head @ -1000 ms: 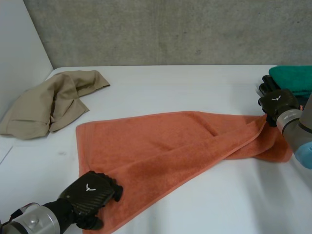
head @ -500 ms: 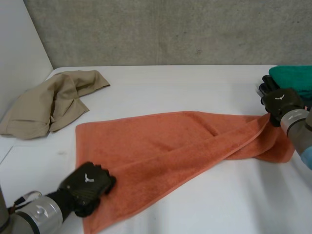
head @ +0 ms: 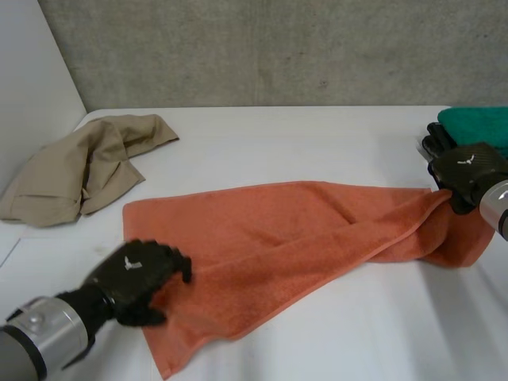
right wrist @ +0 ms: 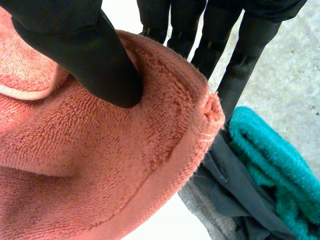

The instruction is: Fold the laundry.

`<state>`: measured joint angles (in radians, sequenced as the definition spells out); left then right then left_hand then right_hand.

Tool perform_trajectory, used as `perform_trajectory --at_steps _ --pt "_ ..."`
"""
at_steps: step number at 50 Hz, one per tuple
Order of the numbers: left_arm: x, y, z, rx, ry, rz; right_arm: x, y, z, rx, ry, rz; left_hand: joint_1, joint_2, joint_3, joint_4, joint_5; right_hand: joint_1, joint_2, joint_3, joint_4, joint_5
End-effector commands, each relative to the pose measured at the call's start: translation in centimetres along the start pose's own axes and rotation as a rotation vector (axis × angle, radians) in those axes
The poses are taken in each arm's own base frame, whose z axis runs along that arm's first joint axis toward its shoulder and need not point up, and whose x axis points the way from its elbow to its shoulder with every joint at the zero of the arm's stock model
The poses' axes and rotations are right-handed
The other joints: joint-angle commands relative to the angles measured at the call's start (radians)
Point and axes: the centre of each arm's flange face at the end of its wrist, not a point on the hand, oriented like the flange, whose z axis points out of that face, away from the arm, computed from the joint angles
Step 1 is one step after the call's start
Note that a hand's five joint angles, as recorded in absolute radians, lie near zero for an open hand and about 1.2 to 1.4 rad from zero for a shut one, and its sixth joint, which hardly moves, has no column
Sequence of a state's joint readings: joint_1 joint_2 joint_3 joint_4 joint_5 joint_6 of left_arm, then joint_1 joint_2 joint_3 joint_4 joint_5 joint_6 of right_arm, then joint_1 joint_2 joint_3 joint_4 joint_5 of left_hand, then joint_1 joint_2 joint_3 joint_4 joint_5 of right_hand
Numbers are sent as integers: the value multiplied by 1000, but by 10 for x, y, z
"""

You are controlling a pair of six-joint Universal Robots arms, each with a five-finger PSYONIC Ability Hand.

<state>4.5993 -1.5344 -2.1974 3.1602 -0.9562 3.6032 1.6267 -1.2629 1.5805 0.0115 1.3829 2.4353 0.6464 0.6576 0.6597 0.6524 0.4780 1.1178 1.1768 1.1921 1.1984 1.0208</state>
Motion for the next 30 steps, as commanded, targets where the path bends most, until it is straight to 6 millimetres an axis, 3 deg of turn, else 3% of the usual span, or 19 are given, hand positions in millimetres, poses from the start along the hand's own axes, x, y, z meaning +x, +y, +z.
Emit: perform_trajectory --at_steps 1,6,12,17,20,26,30 --pt "27 14 -9 -63 130 14 -1 11 9 -29 19 4 101 90 88 95 95 278 219 204 198 201" --pt "37 16 -7 -37 142 66 -4 15 11 -32 16 5 163 152 150 157 157 278 219 204 198 201" --pt "34 24 2 -59 78 114 -8 19 11 -34 11 4 195 184 182 189 189 278 219 204 198 201" --pt "21 28 14 -76 -26 161 -8 19 11 -27 21 2 748 737 735 742 742 278 219 204 198 201" --pt "16 26 17 -71 -57 177 -4 16 9 -20 33 0 750 739 737 744 744 278 219 204 198 201" --pt "5 -3 6 4 -113 209 13 -12 -17 9 47 -16 750 739 737 744 744 278 219 204 198 201" --pt "-20 -48 -18 105 -219 207 30 -37 -46 22 60 -67 750 739 737 744 744 278 219 204 198 201"
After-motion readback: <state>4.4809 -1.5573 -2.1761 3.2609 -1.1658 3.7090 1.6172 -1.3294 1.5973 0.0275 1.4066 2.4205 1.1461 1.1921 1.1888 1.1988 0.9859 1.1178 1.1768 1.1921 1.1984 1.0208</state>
